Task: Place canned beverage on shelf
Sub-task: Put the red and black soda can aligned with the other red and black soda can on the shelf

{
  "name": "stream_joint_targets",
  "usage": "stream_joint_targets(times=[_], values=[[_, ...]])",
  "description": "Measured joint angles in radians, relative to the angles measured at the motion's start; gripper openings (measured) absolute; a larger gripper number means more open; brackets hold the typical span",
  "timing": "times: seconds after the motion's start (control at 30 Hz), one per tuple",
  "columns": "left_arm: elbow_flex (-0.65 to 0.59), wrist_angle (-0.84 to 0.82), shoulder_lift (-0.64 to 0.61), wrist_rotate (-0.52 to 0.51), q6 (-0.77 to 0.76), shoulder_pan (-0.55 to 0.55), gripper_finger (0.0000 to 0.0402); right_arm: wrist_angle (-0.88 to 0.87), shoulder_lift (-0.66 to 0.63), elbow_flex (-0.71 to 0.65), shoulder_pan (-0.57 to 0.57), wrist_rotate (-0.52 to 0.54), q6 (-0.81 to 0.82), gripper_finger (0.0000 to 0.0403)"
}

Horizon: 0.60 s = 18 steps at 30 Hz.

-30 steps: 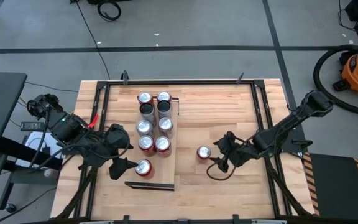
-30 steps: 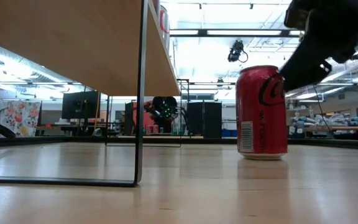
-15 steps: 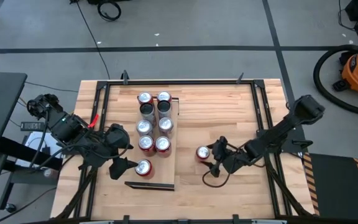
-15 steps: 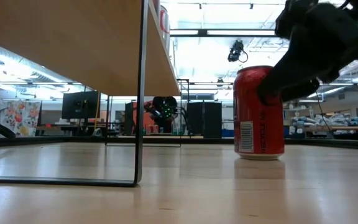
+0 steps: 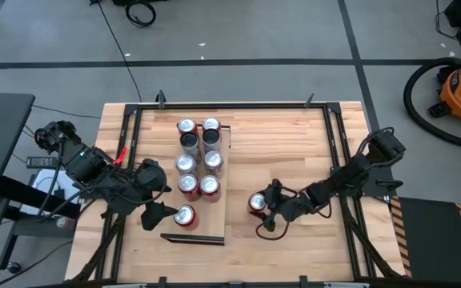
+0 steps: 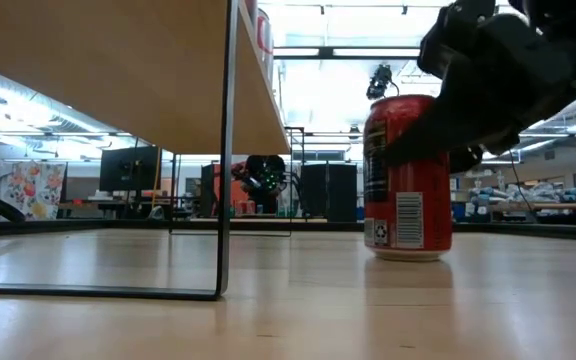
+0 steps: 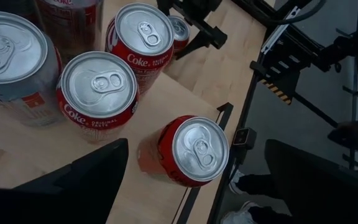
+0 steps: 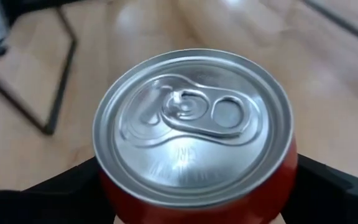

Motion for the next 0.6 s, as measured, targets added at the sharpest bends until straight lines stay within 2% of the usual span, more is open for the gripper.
stream_joint_targets(times=[0.13,0.37,0.47,0.6], values=[[0.0,0.0,0.0,0.0,0.0,0.0,0.0388,0.01,-0.003,0.002,-0.011,-0.114,-0.059,0.0329],[0.0,0.0,0.0,0.0,0.0,0.0,0.0389,-0.03,0.002,0.059,-0.013,-0.189,-0.132,0.0325],[0.0,0.0,0.0,0.0,0.0,0.0,0.0388,-0.154,0.001,0.173,-0.011,-0.21,-0.137,0.0325],[0.0,0.0,0.0,0.013,0.004,0.0,0.0388,-0.409,0.002,0.338,-0.007,-0.164,-0.118,0.0324]])
